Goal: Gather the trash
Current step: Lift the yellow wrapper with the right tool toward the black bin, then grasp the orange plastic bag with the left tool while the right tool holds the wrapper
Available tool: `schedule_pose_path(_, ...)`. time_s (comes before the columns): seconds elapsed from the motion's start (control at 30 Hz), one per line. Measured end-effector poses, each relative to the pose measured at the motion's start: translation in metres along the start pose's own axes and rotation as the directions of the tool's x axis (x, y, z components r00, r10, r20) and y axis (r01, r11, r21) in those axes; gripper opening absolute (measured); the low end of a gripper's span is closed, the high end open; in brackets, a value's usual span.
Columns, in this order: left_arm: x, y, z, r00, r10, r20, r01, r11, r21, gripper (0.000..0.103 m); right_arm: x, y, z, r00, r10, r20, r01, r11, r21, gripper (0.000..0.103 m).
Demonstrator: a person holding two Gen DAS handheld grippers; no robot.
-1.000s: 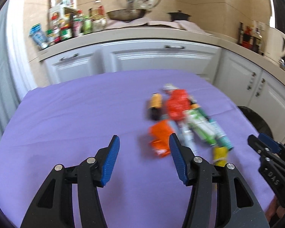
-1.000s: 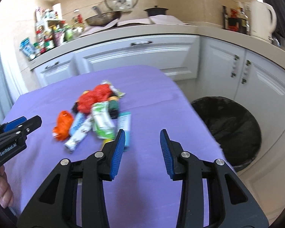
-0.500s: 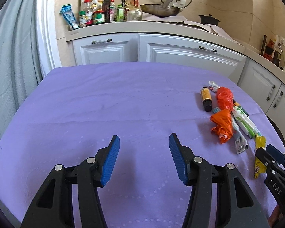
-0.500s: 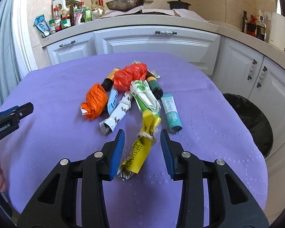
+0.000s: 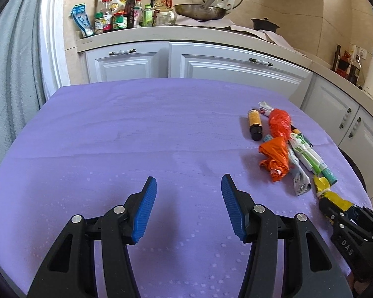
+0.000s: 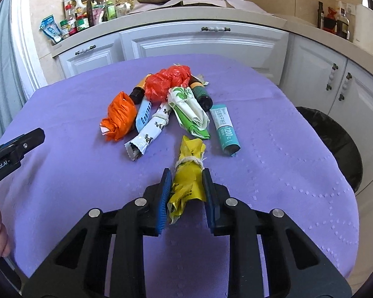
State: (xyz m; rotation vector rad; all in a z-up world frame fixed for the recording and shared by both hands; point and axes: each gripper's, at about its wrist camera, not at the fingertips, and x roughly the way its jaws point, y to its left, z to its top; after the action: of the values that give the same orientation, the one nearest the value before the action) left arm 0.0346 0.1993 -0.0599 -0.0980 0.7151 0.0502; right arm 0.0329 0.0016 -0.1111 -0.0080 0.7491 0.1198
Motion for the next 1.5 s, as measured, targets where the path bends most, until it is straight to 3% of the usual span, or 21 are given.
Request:
schedule_pose_path(0.37, 0.003, -0.032, 0.002, 0.999, -0.029, -0.013, 0.03, 0.999, 0.043, 0.054, -0.016, -0.016, 0.007, 0.998, -0.028, 0.065, 0.028, 1.0, 0.003, 0.024)
schedule_pose_path(0.87, 0.028, -0.086, 0.021, 0.999, -0.037, -0.04, 0.041, 0.994, 0.097, 0.058, -0.011, -0.091, 0.021, 0.991, -0.101, 0.089, 0.091, 0.989, 0.113, 0.024)
schedule_pose_path(1.17, 0.052, -0.098, 0.028, 0.997, -0.02, -0.073, 0.028, 0.994, 0.109, 0.062, 0.002, -0.118, 0.035, 0.991, -0.109, 0.078, 0.097, 0.986, 0.134, 0.024)
schedule_pose_path(1.5, 0.059, -0.103, 0.03, 0.995, -0.047, -0.09, 0.056, 0.992, 0.109, 0.062, 0.009, -0.119, 0.045, 0.994, -0.085, 0.075, 0.075, 0.989, 0.13, 0.024)
